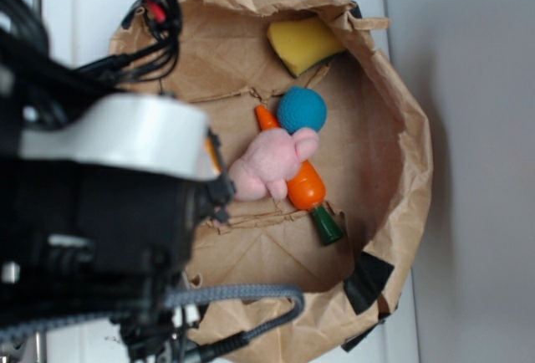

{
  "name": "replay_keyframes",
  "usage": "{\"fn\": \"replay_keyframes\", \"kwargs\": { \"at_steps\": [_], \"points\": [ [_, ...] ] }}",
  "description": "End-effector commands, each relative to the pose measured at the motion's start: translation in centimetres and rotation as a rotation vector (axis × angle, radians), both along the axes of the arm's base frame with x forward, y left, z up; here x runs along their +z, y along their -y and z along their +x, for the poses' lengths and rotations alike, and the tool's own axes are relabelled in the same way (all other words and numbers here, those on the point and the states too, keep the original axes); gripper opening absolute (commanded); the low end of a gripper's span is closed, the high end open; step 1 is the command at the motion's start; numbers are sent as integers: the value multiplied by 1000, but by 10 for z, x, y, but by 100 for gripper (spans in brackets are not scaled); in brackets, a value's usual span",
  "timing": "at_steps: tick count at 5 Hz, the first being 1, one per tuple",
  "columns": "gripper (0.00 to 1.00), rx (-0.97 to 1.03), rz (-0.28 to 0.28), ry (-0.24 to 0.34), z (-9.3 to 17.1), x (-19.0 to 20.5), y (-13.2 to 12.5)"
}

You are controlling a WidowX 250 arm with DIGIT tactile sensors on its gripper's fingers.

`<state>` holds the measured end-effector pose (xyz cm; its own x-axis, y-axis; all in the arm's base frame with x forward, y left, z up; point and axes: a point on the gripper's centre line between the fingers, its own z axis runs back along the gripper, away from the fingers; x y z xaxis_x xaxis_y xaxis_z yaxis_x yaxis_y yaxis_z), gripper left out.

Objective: Grab the blue ball.

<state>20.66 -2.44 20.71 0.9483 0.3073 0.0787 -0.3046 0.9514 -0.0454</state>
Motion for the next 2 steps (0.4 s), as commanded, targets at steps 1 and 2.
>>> {"fn": "replay_keyframes", "kwargs": {
  "at_steps": [1,2],
  "points": [
    [100,343,81,213,8,-47,-39],
    [100,410,110,204,25,-71,-43]
  ]
}}
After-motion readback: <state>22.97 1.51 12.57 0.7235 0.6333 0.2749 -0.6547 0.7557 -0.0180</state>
